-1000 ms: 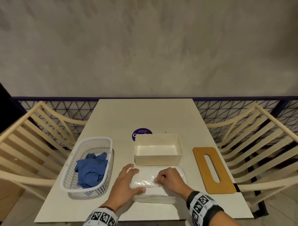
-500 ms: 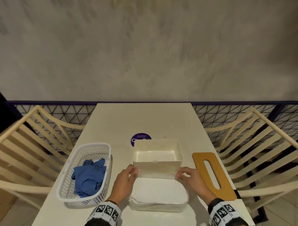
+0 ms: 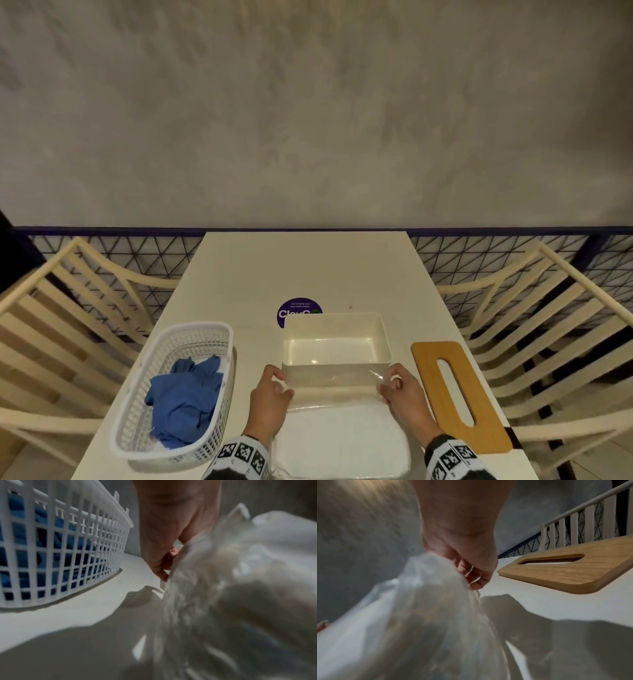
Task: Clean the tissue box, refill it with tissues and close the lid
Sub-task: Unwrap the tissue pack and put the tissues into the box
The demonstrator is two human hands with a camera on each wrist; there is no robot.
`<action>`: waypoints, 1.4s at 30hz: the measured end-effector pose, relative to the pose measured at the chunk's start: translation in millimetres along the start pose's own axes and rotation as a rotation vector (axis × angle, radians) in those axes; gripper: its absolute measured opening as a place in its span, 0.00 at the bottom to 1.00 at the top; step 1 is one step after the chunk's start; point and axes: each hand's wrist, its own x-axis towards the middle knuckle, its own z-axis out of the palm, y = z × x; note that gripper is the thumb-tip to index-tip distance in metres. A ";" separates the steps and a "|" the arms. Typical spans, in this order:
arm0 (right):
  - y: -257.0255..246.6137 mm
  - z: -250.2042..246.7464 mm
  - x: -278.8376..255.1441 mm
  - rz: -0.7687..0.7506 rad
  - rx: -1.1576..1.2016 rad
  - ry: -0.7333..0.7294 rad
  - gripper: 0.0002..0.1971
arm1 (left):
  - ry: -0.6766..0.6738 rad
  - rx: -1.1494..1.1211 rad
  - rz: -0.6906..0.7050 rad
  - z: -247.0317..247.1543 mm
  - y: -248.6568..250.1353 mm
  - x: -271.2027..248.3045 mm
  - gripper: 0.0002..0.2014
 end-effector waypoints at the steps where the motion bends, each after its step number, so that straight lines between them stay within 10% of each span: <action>1: 0.6 2.3 1.5 -0.008 -0.064 -0.014 0.17 | -0.009 -0.002 -0.011 0.2 0.3 2.7 0.14; 10: -18.8 -9.1 4.5 0.243 -0.295 -0.381 0.17 | -0.149 0.015 -0.245 -9.9 3.5 15.8 0.15; 17: -3.4 -15.1 9.3 0.290 -0.494 -0.581 0.55 | -0.304 0.128 -0.425 -2.2 5.7 14.4 0.41; 24: -32.0 -36.9 -11.2 0.265 -0.301 -0.298 0.29 | -0.135 0.154 -0.336 -13.0 -4.9 12.4 0.36; 30: -45.5 -53.7 -36.0 -0.183 -0.494 -0.161 0.07 | -0.100 0.127 -0.122 -25.1 -48.9 -27.6 0.20; 36: -68.0 6.3 -52.5 -0.446 -0.742 -0.539 0.14 | -0.360 0.233 -0.303 -24.1 -63.1 -31.7 0.52; 42: -80.7 56.4 -29.0 -0.276 -1.198 -0.775 0.33 | -0.490 0.319 0.073 -28.6 -55.8 -52.6 0.73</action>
